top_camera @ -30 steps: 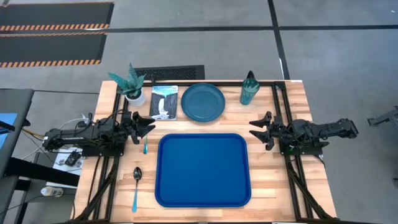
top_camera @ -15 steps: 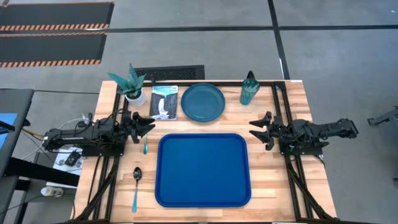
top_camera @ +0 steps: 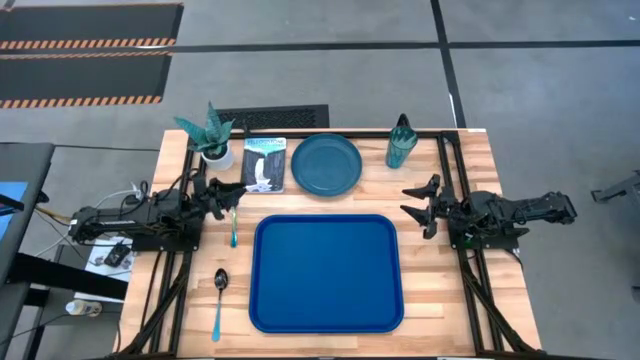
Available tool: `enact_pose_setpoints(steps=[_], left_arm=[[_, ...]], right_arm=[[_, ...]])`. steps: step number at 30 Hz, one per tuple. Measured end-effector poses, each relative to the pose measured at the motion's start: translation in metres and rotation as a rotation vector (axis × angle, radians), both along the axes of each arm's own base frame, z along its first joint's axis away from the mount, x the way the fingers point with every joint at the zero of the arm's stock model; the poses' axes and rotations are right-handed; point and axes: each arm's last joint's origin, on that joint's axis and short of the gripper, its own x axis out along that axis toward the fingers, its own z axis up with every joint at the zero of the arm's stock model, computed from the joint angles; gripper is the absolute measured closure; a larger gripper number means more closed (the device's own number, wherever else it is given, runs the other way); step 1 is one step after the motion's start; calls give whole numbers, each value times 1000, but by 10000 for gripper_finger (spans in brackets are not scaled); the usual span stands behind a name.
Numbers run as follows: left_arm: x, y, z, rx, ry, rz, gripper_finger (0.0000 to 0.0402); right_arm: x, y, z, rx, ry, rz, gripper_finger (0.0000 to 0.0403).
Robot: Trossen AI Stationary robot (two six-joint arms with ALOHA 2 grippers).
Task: Pick and place plate/cup/fork/spoon on tray
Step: Put the blue cup on the top right of the blue tray
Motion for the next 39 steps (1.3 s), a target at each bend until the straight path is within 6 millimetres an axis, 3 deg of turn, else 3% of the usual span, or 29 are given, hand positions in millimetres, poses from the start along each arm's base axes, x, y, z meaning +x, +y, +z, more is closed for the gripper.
enact_pose_setpoints(steps=[5,14,18,23,28,32,39], left_arm=[[0,1,-1,-180,-80,24,187],[-1,2,0,-273,-133,55,187],[-1,1,4,-402,-242,-12,187],[0,-1,24,-448,-456,-119,187],[8,1,56,-420,-467,-73,187],[34,2,89,-413,-337,-60,187],[96,10,129,-381,32,-57,187]], right_arm=[[0,0,2,219,-72,16,149],[0,0,2,580,-166,45,149],[0,0,3,789,-233,65,149],[-2,-3,9,899,-336,27,149],[-12,-8,48,836,-501,40,149],[-20,-12,84,734,-504,-30,149],[-14,-21,139,637,-198,-455,159]])
